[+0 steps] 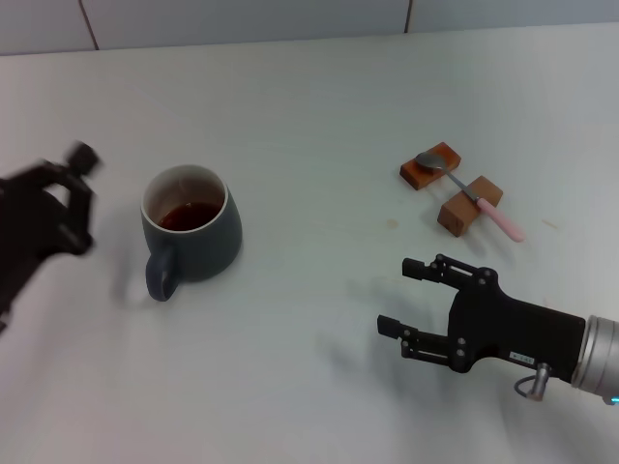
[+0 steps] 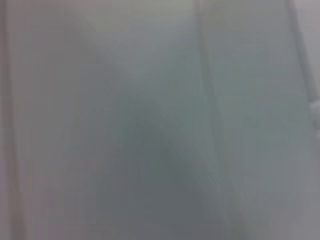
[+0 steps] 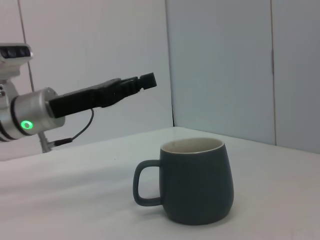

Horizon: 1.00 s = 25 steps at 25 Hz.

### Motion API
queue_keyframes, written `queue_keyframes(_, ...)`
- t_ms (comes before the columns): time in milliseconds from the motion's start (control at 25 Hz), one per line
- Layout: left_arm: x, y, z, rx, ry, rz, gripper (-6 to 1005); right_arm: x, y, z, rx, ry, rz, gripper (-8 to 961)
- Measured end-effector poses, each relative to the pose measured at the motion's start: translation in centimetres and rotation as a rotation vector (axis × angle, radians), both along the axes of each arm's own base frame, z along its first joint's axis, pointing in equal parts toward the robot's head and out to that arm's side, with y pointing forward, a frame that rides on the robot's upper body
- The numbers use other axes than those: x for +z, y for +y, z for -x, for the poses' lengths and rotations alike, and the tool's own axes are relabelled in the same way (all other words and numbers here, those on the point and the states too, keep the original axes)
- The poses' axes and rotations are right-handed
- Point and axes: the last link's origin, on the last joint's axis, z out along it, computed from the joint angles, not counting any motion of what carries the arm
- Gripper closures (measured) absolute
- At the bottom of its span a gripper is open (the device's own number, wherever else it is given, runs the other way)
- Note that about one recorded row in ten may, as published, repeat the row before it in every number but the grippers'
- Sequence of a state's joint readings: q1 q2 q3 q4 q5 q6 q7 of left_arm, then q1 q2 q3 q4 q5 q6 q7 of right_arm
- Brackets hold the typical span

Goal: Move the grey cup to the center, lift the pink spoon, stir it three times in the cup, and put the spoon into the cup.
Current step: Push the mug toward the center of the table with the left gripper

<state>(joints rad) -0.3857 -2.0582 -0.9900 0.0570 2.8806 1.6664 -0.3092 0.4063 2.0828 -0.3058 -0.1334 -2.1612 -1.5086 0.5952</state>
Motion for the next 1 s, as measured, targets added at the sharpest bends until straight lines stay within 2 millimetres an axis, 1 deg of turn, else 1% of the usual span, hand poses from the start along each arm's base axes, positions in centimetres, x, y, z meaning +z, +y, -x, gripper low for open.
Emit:
queue_keyframes(120,0.4,1.3,1.2,0.077,0.124,-0.108,991,0.1,0.0,0.0,-0.001,0.003,-0.003,178)
queue_keyframes(200,0.3,2.0,2.1,0.134,0.207,-0.138,990,0.1,0.0,0.0,-0.002,0.004,-0.004,178)
queue_keyframes(280,-0.3,2.7,2.8,0.182,0.314,-0.159,989,0.1,0.0,0.0,-0.002,0.005,-0.005,179)
queue_keyframes(320,-0.3,2.7,2.8,0.182,0.314,-0.159,989,0.1,0.0,0.0,-0.002,0.005,-0.005,179)
queue_keyframes(480,-1.6,3.6,3.1,0.216,0.442,-0.163,987,0.1,-0.1,-0.1,-0.004,0.006,-0.007,179)
queue_keyframes(840,-3.1,3.6,3.2,0.240,0.498,-0.112,982,0.0,-0.1,0.0,-0.008,0.012,-0.005,179)
queue_keyframes(880,-3.8,3.4,3.1,0.235,0.508,-0.082,981,-0.1,-0.2,0.0,-0.008,0.012,-0.004,179)
queue_keyframes(1000,-4.4,3.3,2.9,0.228,0.512,-0.060,980,-0.1,-0.1,0.0,-0.010,0.011,-0.003,179)
